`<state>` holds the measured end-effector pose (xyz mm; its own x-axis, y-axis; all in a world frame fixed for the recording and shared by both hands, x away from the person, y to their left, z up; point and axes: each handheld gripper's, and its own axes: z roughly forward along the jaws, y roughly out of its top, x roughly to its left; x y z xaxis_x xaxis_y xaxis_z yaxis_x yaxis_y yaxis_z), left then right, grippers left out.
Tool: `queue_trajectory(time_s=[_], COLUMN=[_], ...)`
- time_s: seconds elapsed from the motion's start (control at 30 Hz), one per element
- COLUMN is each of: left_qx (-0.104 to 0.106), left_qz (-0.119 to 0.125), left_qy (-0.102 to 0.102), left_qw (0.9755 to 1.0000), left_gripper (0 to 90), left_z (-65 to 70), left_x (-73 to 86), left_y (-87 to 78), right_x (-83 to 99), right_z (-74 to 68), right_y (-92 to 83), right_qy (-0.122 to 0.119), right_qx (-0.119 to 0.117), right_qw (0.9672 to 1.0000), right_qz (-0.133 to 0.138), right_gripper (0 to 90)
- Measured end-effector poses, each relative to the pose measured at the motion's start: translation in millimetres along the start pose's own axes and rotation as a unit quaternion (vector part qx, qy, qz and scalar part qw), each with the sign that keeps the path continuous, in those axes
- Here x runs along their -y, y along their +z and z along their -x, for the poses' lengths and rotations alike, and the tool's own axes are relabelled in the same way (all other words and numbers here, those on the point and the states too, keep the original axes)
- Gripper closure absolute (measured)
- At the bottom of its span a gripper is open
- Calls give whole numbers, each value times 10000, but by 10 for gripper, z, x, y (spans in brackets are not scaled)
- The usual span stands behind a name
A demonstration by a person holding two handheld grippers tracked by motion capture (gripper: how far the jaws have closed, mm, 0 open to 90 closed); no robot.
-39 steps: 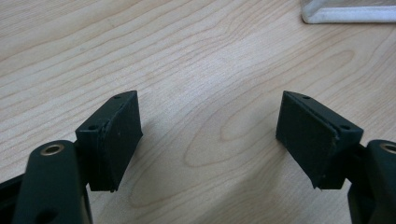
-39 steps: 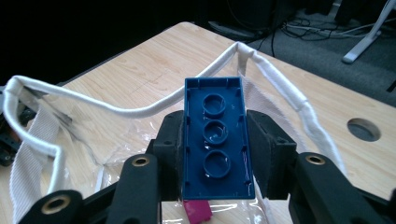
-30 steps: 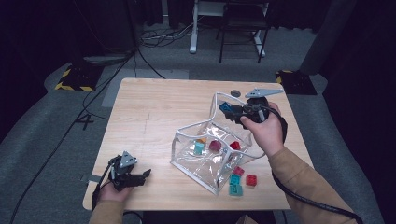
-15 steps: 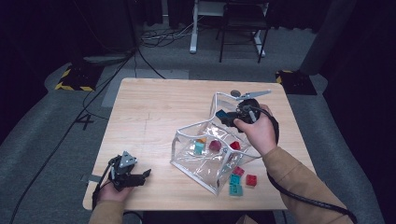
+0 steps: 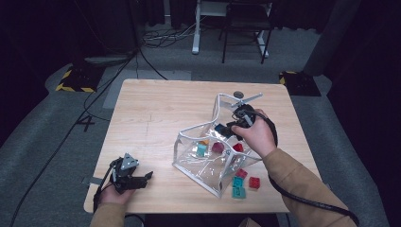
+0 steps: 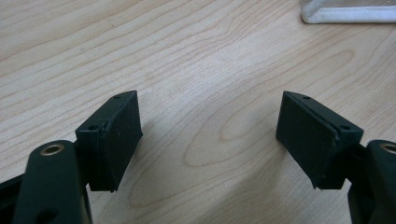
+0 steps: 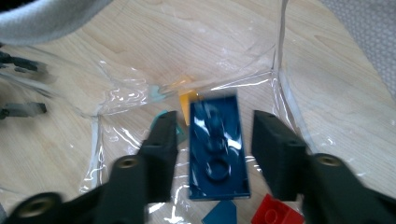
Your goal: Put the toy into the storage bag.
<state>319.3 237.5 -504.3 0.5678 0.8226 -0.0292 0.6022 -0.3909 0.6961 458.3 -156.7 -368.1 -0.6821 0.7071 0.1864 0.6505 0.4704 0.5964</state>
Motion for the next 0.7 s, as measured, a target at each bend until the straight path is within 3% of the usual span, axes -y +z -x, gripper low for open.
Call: queue_trajectory(time_s=[0.1,0.4,0.7], left_qx=[0,-1,0], left_qz=[0,0,0], left_qy=[-1,1,0], left_qw=[10000,10000,10000], left_gripper=[226,226,226], left_z=[0,0,0], left_x=[0,0,0], left_y=[0,0,0], right_x=[0,9,132], right_z=[-7,-72,-201], right_y=[-8,-265,-644], right_qy=[-14,-133,-544], right_qx=[-8,-93,-109], right_qw=[9999,9970,9915], right_qz=[159,752,1176], right_gripper=[407,412,415])
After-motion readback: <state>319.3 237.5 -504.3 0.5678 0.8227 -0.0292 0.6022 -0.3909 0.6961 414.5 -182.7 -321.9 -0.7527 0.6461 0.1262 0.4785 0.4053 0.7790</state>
